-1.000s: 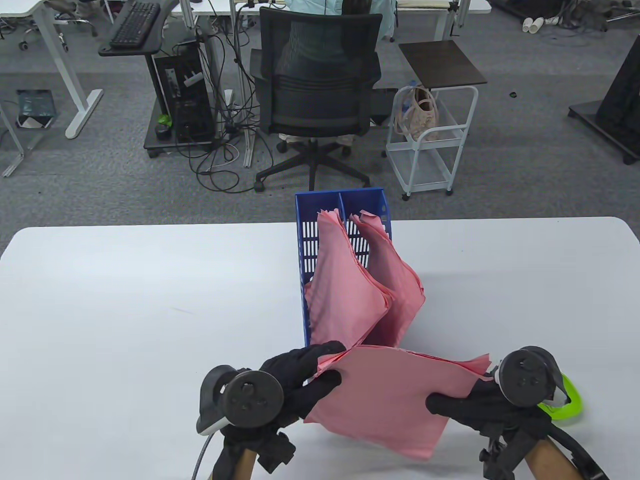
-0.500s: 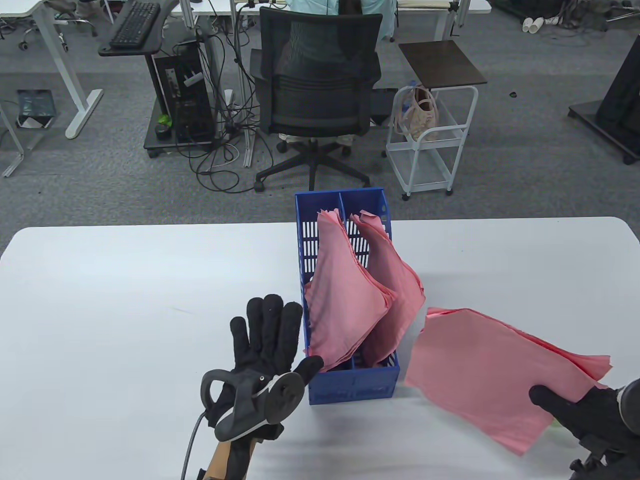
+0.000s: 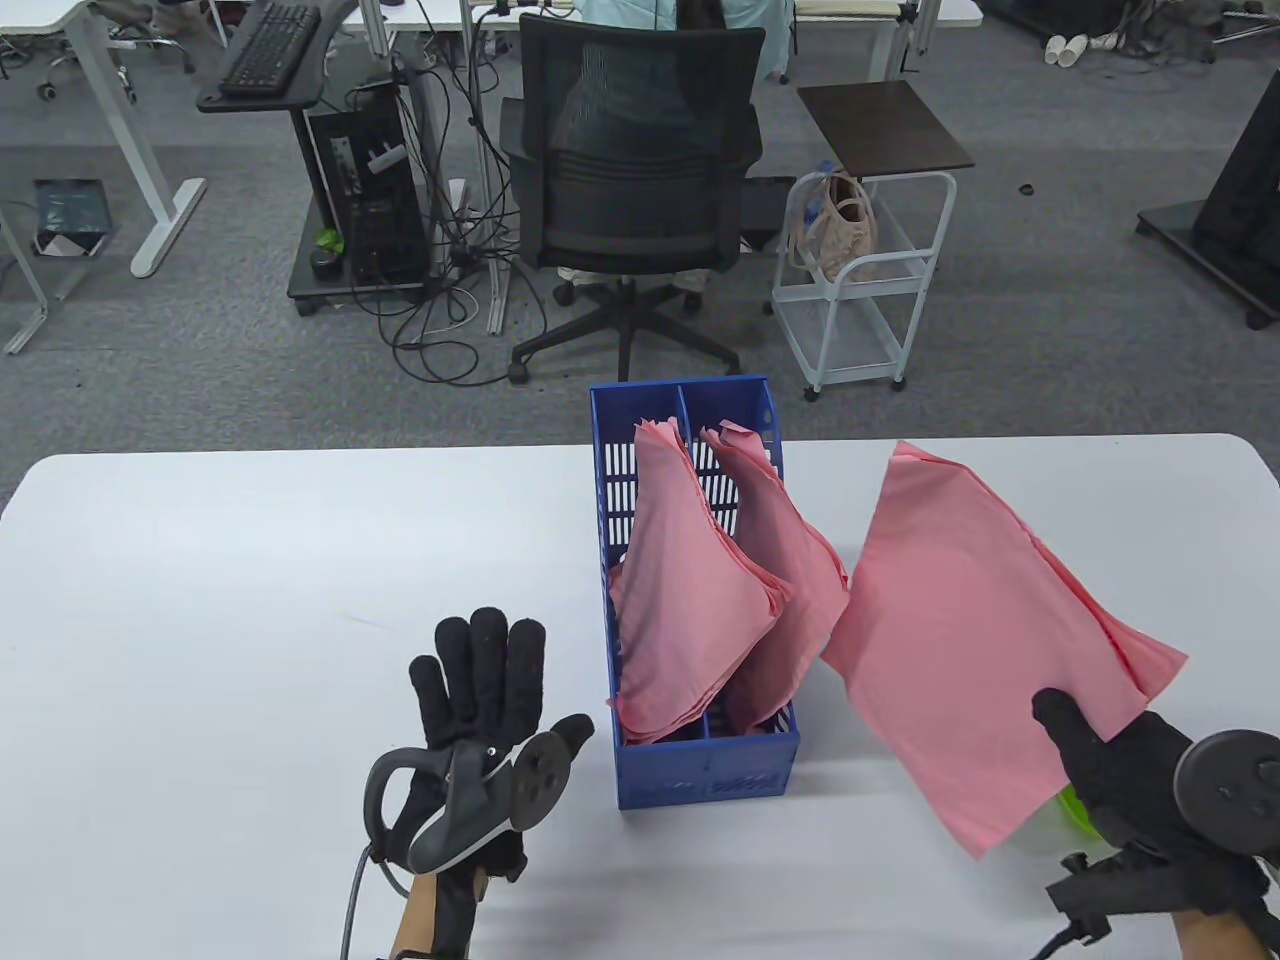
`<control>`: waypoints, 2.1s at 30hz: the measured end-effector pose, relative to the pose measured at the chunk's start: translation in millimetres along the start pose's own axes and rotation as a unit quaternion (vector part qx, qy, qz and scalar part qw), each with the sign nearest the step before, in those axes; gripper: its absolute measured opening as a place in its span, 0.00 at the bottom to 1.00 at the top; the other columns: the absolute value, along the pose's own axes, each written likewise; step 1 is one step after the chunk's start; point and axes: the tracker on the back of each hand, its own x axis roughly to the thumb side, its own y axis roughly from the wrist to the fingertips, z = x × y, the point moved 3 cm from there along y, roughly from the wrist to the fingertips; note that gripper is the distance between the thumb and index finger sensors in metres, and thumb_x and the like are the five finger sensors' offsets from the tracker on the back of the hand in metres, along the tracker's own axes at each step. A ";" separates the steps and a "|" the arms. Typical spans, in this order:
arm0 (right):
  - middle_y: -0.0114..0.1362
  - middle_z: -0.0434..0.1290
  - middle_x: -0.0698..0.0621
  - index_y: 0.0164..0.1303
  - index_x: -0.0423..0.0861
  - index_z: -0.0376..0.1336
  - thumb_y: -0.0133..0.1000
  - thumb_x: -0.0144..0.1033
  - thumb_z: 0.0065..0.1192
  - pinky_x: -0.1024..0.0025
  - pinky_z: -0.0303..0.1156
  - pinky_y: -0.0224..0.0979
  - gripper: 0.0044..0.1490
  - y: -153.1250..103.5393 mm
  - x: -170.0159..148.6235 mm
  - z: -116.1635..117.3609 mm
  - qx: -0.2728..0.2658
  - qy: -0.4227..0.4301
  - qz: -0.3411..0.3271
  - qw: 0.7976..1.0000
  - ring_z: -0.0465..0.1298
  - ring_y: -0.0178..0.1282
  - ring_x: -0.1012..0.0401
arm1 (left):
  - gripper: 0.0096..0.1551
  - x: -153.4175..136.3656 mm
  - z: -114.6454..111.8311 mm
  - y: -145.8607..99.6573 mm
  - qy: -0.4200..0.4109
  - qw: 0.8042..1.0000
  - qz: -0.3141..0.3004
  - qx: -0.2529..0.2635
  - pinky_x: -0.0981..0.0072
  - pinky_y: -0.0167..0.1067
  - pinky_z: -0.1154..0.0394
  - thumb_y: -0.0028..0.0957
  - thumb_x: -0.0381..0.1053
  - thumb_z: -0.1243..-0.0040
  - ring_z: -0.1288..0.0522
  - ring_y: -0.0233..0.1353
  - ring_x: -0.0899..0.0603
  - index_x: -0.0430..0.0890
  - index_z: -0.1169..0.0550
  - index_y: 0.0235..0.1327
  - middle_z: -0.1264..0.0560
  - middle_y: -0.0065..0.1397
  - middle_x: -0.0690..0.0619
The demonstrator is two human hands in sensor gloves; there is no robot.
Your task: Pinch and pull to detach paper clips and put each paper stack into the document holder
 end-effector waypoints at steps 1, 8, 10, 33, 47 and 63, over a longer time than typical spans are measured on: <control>0.75 0.71 0.36 0.83 0.40 0.51 0.66 0.35 0.46 0.65 0.79 0.58 0.34 3.8 6.0 4.5 -0.004 0.000 -0.005 1.000 0.84 0.57 0.53 | 0.54 -0.7 -0.7 -0.6 -0.001 1.000 0.000 0.001 0.28 0.72 0.67 0.58 0.70 0.77 0.71 0.80 0.23 0.38 0.68 0.85 0.69 0.86 0.32; 0.77 0.68 0.35 0.84 0.39 0.48 0.66 0.34 0.45 0.64 0.78 0.59 0.35 41.4 50.4 52.7 -0.013 0.024 -0.036 0.999 0.83 0.57 0.53 | 0.55 -6.2 -2.8 -5.1 -0.016 1.000 0.005 0.003 0.28 0.72 0.67 0.58 0.70 0.77 0.71 0.80 0.22 0.38 0.68 0.85 0.69 0.86 0.32; 0.77 0.67 0.35 0.84 0.39 0.47 0.67 0.34 0.45 0.64 0.78 0.60 0.35 51.0 56.5 66.3 -0.028 0.029 -0.039 0.998 0.83 0.58 0.52 | 0.55 -6.7 -2.9 -5.7 -0.016 1.000 0.005 0.005 0.28 0.72 0.67 0.58 0.69 0.77 0.71 0.80 0.22 0.38 0.68 0.85 0.69 0.86 0.32; 0.86 0.41 0.24 0.86 0.36 0.27 0.69 0.38 0.32 0.43 0.60 0.80 0.42 99.6 -6.6 215.7 0.127 0.013 0.097 0.987 0.58 0.80 0.31 | 0.54 -9.0 -3.2 -8.7 -0.007 1.000 0.003 0.009 0.27 0.72 0.67 0.57 0.70 0.78 0.71 0.81 0.23 0.39 0.69 0.85 0.71 0.86 0.33; 0.87 0.40 0.23 0.85 0.34 0.27 0.66 0.53 0.42 0.39 0.59 0.79 0.55 81.8 -8.2 187.3 0.210 -0.077 0.032 0.974 0.56 0.82 0.30 | 0.54 -2.3 -8.9 -8.8 0.016 1.000 -0.009 -0.013 0.27 0.73 0.67 0.57 0.70 0.78 0.71 0.81 0.23 0.39 0.68 0.85 0.69 0.86 0.33; 0.91 0.33 0.30 0.88 0.45 0.29 0.62 0.56 0.47 0.31 0.35 0.85 0.56 23.6 -10.8 130.5 0.146 -0.333 -0.020 0.931 0.36 0.88 0.30 | 0.55 4.1 -9.9 -10.1 0.032 0.999 -0.033 -0.016 0.20 0.70 0.67 0.55 0.71 0.79 0.74 0.82 0.23 0.42 0.71 0.85 0.73 0.86 0.35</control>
